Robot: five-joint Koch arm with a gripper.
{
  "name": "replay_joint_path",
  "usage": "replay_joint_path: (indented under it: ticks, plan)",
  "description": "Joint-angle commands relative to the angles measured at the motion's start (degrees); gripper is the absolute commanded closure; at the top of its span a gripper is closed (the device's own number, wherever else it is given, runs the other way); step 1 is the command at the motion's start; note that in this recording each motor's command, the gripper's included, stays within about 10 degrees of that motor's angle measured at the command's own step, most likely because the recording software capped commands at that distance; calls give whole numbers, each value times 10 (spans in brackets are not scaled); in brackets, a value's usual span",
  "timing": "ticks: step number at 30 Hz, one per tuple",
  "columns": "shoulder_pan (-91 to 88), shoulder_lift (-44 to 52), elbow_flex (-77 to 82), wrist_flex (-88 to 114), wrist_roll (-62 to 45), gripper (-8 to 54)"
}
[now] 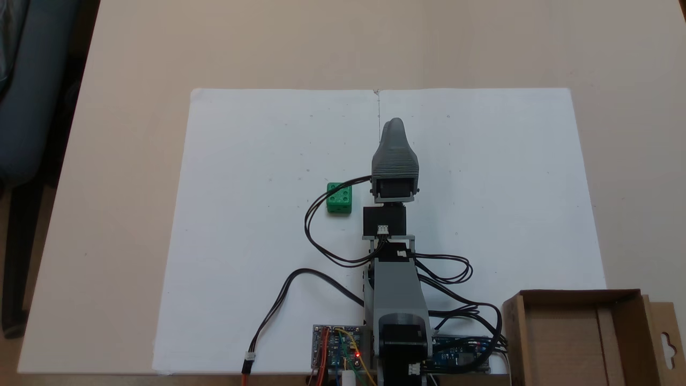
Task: Grasp a green dice and put it in the bin.
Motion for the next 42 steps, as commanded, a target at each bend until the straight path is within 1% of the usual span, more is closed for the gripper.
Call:
replay_joint_path:
  ticks: [1, 42]
  plan:
    - [21, 62, 37, 9, -17, 8]
    - [5, 62, 37, 11, -18, 16]
